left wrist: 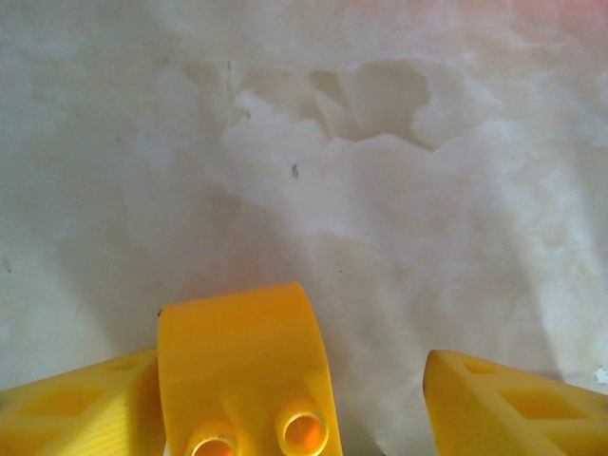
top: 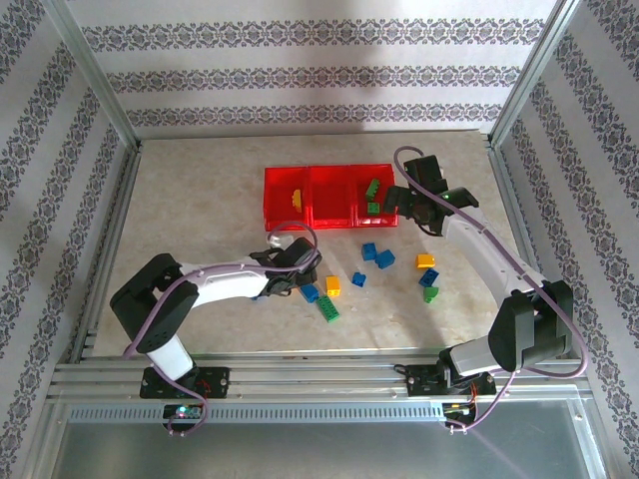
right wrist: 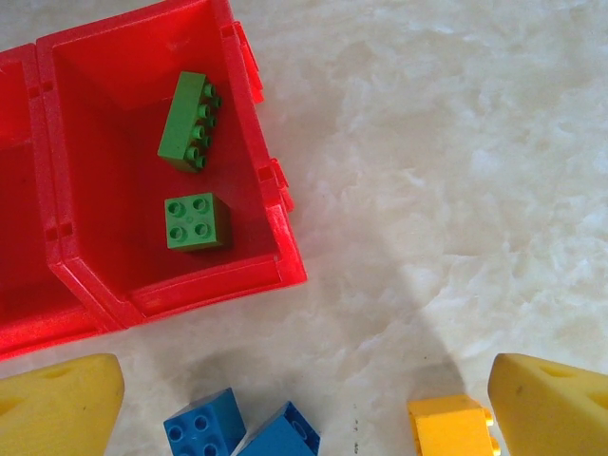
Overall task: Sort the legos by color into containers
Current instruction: Pick up the lego from the center of the table.
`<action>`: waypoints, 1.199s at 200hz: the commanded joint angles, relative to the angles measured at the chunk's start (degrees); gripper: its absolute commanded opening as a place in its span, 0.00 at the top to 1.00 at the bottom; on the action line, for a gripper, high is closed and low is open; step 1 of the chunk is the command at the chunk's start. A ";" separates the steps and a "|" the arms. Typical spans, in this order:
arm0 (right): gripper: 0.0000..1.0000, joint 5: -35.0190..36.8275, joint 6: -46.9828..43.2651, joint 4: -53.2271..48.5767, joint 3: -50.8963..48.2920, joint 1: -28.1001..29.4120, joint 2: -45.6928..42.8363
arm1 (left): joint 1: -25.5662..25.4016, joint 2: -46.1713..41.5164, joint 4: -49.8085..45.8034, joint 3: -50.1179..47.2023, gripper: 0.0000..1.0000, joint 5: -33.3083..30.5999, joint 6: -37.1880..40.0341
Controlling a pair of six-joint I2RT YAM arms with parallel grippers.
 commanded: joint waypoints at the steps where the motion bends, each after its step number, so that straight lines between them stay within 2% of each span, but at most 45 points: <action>1: 0.02 0.00 0.68 0.35 -1.03 -0.74 -1.15 | 0.99 0.93 -4.89 2.16 0.36 -1.71 2.77; 46: 0.02 -0.28 1.28 0.35 -1.76 -1.19 -1.73 | 1.17 1.50 -9.54 3.37 0.39 -2.53 4.27; 78: 0.02 -0.32 1.80 0.26 -2.21 -1.68 -2.21 | 1.17 3.33 -11.50 4.12 0.47 -1.61 5.97; 106: 0.02 0.61 2.44 0.17 -3.29 -1.98 -3.03 | 1.15 4.06 -11.13 4.36 0.49 -1.60 6.88; 120: 0.02 1.05 2.83 0.35 -4.23 -2.21 -3.59 | 1.17 4.19 -10.83 4.63 0.57 -1.98 7.59; 147: 0.02 2.50 4.09 0.35 -6.11 -2.67 -5.04 | 1.17 4.32 -10.11 5.21 0.65 -2.65 9.34; 217: 0.02 3.75 4.18 3.11 -13.64 -4.02 -14.02 | 1.51 1.70 -10.37 6.28 0.70 -5.91 13.54; 240: 0.02 3.38 3.85 0.98 -14.26 -5.58 -15.07 | 2.35 0.30 -10.03 7.72 0.71 -6.61 15.66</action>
